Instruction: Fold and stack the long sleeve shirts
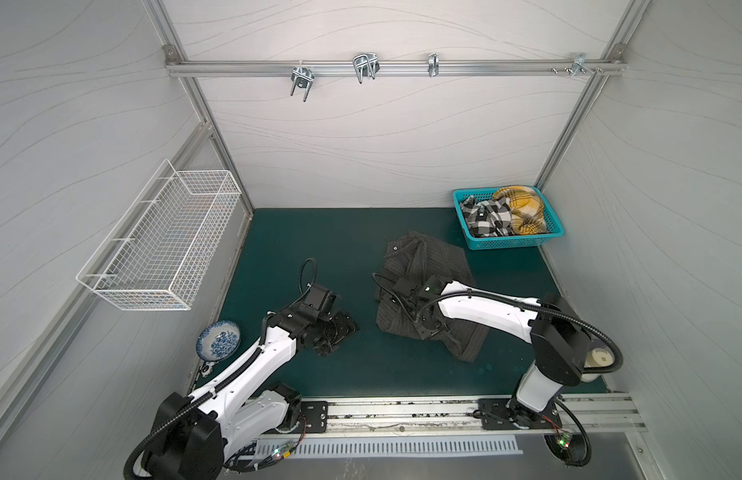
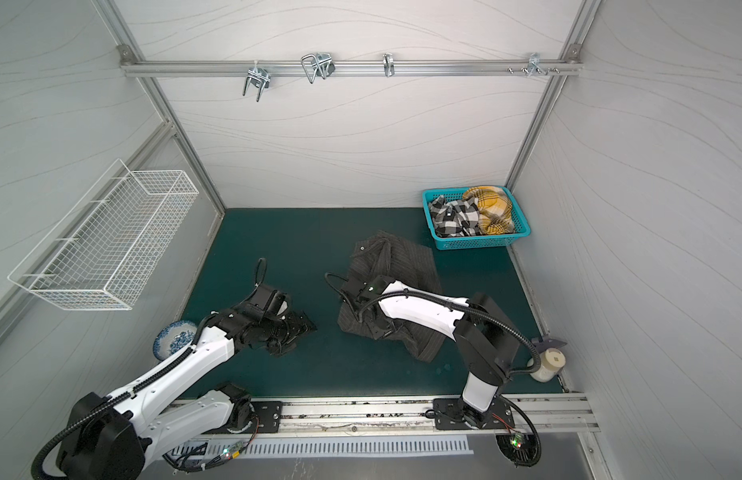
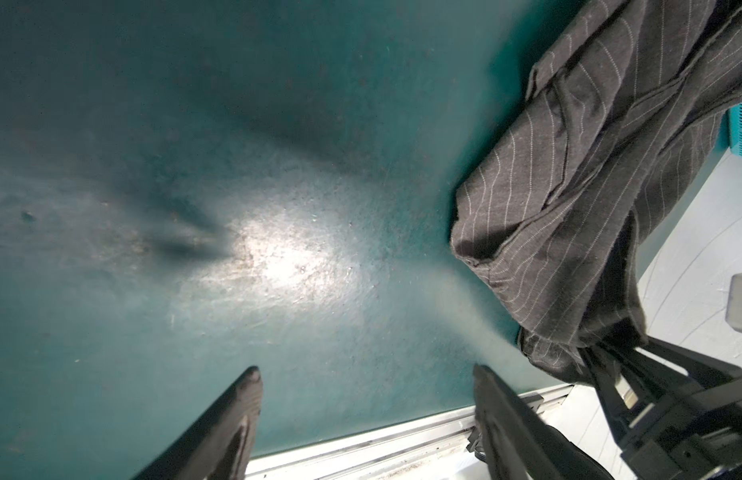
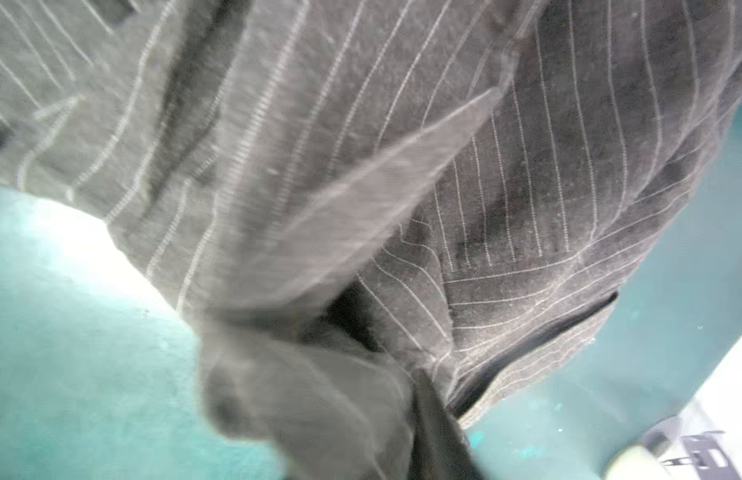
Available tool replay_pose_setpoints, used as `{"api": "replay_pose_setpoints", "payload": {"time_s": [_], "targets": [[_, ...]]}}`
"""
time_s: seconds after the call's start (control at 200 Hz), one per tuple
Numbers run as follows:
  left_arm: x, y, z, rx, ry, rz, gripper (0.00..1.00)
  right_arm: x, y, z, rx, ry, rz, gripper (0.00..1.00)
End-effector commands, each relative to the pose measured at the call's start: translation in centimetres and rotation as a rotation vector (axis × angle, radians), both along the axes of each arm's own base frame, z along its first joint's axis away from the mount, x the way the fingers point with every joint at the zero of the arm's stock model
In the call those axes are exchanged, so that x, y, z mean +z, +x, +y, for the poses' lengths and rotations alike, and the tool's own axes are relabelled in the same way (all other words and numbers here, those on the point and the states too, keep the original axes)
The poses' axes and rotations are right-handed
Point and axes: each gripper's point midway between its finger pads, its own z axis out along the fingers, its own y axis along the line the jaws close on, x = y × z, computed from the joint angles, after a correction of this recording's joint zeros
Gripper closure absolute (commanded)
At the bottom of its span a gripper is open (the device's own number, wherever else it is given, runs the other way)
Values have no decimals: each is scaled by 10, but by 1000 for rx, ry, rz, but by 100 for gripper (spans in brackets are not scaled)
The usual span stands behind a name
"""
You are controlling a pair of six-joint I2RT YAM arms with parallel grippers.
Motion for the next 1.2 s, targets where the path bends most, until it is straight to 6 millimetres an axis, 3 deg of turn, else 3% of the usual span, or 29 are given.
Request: {"api": "replay_pose_setpoints", "payload": {"time_s": [0.0, 0.115, 0.23, 0.41, 0.575, 0.765, 0.87, 1.0, 1.09, 1.191], "targets": [[8, 17, -14, 29, -82, -40, 14, 35, -2, 5, 23, 71, -15, 100], [19, 36, -30, 91, -203, -88, 7, 90, 1, 3, 1, 184, -115, 100], [29, 53, -37, 158, -225, -101, 5, 141, 7, -24, -121, 334, -215, 100], [40, 70, -69, 198, -317, -115, 1, 178, 8, -75, -331, 579, -280, 100], [39, 78, -112, 236, -427, -88, 1, 190, 6, -113, -496, 670, -304, 100], [56, 82, -177, 128, -494, -135, 2, 193, 7, -110, -535, 743, -256, 100], [85, 77, -207, -92, -440, -320, 7, 200, 15, -107, -537, 750, -261, 100], [90, 52, -192, -363, -45, -565, 8, 222, 34, -99, -537, 795, -277, 100], [87, 39, -183, -437, 74, -664, 7, 244, 52, -96, -548, 836, -301, 100], [76, 32, -189, -503, 125, -722, 4, 265, 69, -86, -538, 898, -312, 100]]}}
